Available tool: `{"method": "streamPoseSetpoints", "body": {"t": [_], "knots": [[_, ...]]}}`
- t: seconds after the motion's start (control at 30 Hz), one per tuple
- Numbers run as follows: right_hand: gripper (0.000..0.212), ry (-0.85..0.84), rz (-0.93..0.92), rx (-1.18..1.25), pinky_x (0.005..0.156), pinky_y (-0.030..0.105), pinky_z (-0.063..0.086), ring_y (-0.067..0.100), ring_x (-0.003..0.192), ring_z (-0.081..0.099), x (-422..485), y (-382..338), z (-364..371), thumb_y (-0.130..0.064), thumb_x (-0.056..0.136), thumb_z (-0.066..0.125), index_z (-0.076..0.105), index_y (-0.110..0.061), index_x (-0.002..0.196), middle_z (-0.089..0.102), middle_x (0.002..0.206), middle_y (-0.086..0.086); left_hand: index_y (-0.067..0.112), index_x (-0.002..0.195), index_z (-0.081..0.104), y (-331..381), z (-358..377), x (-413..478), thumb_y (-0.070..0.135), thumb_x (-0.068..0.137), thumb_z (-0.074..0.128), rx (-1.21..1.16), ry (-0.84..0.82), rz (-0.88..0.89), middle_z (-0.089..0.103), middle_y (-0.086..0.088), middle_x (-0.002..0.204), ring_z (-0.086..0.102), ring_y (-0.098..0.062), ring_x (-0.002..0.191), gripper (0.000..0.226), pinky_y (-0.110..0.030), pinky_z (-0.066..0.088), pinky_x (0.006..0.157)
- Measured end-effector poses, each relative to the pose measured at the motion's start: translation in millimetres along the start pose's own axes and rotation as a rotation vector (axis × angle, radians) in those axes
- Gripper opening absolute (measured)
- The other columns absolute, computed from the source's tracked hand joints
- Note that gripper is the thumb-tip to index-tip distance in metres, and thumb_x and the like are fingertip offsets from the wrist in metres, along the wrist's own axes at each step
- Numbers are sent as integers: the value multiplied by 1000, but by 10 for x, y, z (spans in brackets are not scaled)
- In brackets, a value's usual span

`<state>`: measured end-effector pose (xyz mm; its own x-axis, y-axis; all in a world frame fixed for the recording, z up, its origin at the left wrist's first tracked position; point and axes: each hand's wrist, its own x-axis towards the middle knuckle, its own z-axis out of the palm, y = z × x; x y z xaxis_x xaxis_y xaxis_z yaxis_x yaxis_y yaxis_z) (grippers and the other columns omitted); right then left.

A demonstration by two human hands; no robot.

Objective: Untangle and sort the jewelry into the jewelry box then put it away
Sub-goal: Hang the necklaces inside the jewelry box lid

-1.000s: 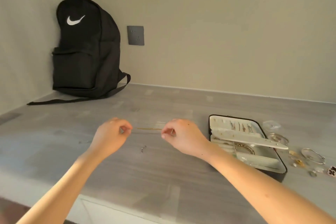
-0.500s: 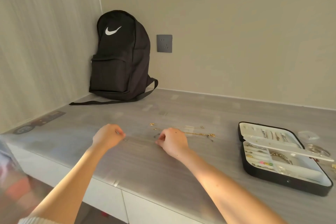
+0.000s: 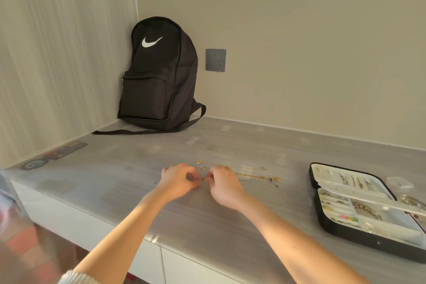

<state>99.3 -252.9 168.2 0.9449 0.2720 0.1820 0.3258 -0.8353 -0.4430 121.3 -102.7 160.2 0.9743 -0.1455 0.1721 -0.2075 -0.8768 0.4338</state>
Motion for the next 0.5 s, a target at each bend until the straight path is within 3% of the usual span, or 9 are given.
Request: {"method": "streamPoseSetpoints", "body": {"t": [0.13, 0.2, 0.27, 0.37, 0.43, 0.5], "knots": [[16, -10, 49, 355, 70, 24, 35, 12, 86, 48, -224, 77, -167, -17, 99, 38, 46, -19, 86, 61, 102, -2, 31, 74, 58, -202, -37, 5, 19, 85, 62, -181, 93, -83, 64, 7, 86, 60, -14, 89, 17, -28, 42, 84], [21, 11, 93, 509, 68, 23, 37, 17, 83, 51, -330, 135, -294, -15, 99, 37, 44, -21, 80, 65, 93, -6, 23, 76, 62, -290, -100, -13, 13, 85, 63, -381, 156, -160, 67, 0, 87, 62, -18, 88, 13, -25, 43, 76], [22, 16, 125, 598, 78, 30, 44, 29, 93, 56, -442, 198, -416, -14, 99, 37, 45, -21, 79, 65, 86, -9, 14, 81, 62, -285, -197, -57, 9, 88, 60, -769, 161, -231, 67, -7, 93, 61, -20, 93, 9, -26, 44, 80], [20, -3, 118, 654, 94, 37, 43, 26, 104, 58, -615, 249, -555, -15, 99, 40, 47, -20, 81, 66, 84, -8, 5, 81, 56, -42, -380, -127, 3, 93, 49, -1306, 49, -157, 66, -12, 90, 63, -23, 94, 15, -37, 49, 91], [19, -24, 122, 667, 87, 30, 43, 18, 96, 60, -714, 250, -642, -14, 98, 41, 47, -20, 82, 66, 81, -8, 5, 77, 54, 231, -506, -156, 1, 93, 46, -1376, -7, -55, 61, -7, 71, 62, -20, 76, 19, -36, 55, 83], [18, -38, 127, 678, 78, 26, 40, 10, 82, 58, -801, 244, -744, -10, 96, 42, 48, -19, 81, 65, 77, -6, 7, 74, 53, 566, -630, -193, 0, 93, 45, -1291, -64, 41, 50, -3, 62, 53, -15, 62, 21, -29, 55, 69]]}}
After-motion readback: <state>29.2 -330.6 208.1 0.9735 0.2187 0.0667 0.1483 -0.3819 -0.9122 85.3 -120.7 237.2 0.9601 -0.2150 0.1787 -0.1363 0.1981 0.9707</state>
